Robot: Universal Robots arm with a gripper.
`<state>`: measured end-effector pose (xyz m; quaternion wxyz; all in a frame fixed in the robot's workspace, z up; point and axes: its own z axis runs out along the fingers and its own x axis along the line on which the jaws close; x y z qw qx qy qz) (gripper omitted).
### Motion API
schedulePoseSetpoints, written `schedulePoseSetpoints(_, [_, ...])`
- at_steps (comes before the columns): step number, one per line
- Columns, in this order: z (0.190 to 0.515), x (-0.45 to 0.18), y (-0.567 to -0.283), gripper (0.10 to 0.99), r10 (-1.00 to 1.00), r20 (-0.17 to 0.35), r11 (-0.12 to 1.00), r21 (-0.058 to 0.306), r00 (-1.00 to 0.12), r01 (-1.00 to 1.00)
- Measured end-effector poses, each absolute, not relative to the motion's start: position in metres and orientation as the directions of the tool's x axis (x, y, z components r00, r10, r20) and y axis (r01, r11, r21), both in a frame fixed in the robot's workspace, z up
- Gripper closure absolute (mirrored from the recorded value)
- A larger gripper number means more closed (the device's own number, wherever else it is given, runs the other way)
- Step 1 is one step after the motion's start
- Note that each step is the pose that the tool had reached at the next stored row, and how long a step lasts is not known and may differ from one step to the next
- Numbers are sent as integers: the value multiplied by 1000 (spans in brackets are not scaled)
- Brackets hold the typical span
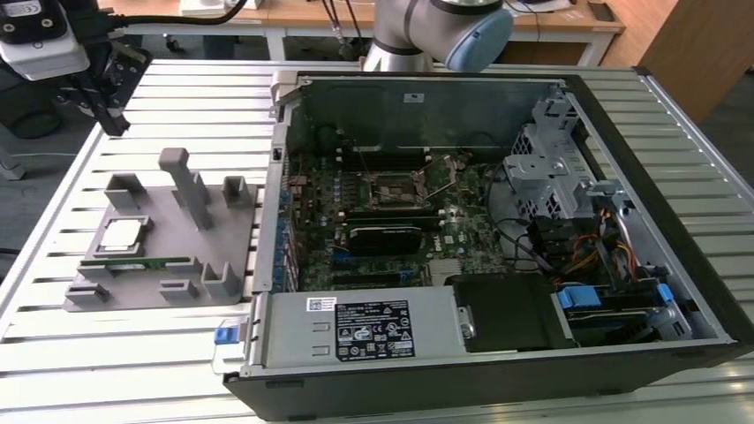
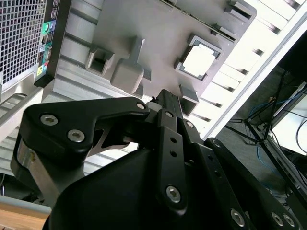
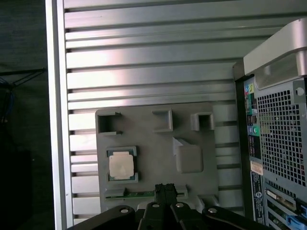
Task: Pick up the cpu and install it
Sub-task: 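Reach for the cpu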
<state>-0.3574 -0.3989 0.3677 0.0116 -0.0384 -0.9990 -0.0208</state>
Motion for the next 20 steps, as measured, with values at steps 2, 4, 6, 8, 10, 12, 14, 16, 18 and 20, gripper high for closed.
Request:
schedulePoseSetpoints(2, [367, -360, -399, 980, 76, 25, 996, 41, -997, 77])
schedulePoseSetpoints(4, [367, -362, -399, 980, 76, 25, 996, 41, -997, 77])
schedulePoseSetpoints(6, [367, -365, -399, 980, 76, 25, 996, 41, -997, 77])
schedulePoseSetpoints(8, [367, -367, -399, 980, 76, 25, 996, 41, -997, 77])
schedulePoseSetpoints(10, [367, -370, -399, 980, 76, 25, 996, 41, -997, 77])
schedulePoseSetpoints(12, [366, -372, -399, 980, 76, 25, 996, 41, -997, 77])
schedulePoseSetpoints(14, [366, -374, -399, 980, 76, 25, 996, 41, -997, 77])
schedulePoseSetpoints(16, [366, -377, -399, 980, 76, 25, 996, 41, -997, 77])
schedulePoseSetpoints(18, [366, -379, -399, 980, 76, 25, 996, 41, -997, 77])
schedulePoseSetpoints(20, [365, -381, -399, 980, 76, 25, 996, 41, -997, 77])
